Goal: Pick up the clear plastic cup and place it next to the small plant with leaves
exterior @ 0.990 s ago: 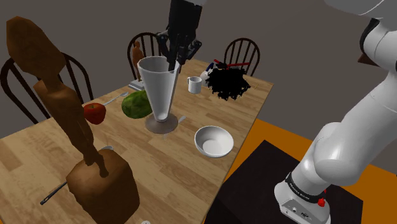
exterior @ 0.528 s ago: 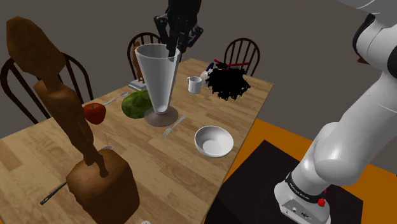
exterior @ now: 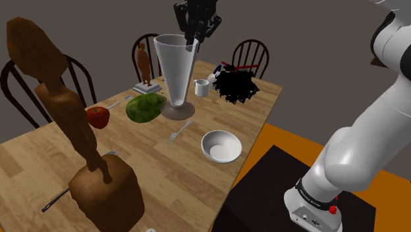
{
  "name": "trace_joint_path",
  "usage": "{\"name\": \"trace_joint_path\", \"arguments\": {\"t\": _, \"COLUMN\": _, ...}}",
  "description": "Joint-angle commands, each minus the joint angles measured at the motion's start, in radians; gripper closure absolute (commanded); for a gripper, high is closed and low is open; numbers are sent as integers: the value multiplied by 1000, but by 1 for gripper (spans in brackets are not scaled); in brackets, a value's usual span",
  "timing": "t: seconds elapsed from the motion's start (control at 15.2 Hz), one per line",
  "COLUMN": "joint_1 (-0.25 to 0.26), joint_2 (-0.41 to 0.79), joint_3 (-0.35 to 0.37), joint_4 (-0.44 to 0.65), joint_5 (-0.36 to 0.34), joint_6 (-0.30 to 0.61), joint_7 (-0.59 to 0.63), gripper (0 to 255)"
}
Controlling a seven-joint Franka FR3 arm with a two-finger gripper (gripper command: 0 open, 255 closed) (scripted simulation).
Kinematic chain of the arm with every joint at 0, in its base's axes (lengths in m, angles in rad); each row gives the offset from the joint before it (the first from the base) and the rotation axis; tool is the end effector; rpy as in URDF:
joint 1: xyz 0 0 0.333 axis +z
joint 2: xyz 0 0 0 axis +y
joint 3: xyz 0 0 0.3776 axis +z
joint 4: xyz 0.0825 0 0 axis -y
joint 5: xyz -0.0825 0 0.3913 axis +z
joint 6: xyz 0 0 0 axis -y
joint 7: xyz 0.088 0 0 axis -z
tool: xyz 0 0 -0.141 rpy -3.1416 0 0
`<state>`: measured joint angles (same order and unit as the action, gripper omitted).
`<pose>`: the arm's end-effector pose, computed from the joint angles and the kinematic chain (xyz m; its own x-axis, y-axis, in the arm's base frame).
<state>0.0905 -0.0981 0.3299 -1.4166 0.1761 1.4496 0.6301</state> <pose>0.4503 0.2444 0.7647 0.9839 -0.1778 0.0206 -0.1709 -0.9675 -0.1865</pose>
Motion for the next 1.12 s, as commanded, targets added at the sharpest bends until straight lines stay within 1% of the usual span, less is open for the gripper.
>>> {"name": "trace_joint_path", "arguments": {"t": 0.0, "joint_1": -24, "joint_2": -48, "joint_3": -34, "joint_4": -45, "joint_5": 19, "joint_6": -9, "joint_7": -56, "gripper": 255}}
{"name": "trace_joint_path", "arguments": {"t": 0.26, "joint_1": -63, "joint_2": -117, "joint_3": -105, "joint_4": -116, "joint_5": 37, "joint_6": -25, "joint_7": -163, "gripper": 255}}
{"name": "trace_joint_path", "arguments": {"t": 0.53, "joint_1": -98, "joint_2": -165, "joint_3": -176, "joint_4": -163, "joint_5": 39, "joint_6": -46, "joint_7": -267, "gripper": 255}}
{"name": "trace_joint_path", "arguments": {"t": 1.06, "joint_1": -165, "joint_2": -205, "joint_3": -317, "joint_4": -196, "joint_5": 17, "joint_6": -93, "joint_7": -471, "gripper": 255}}
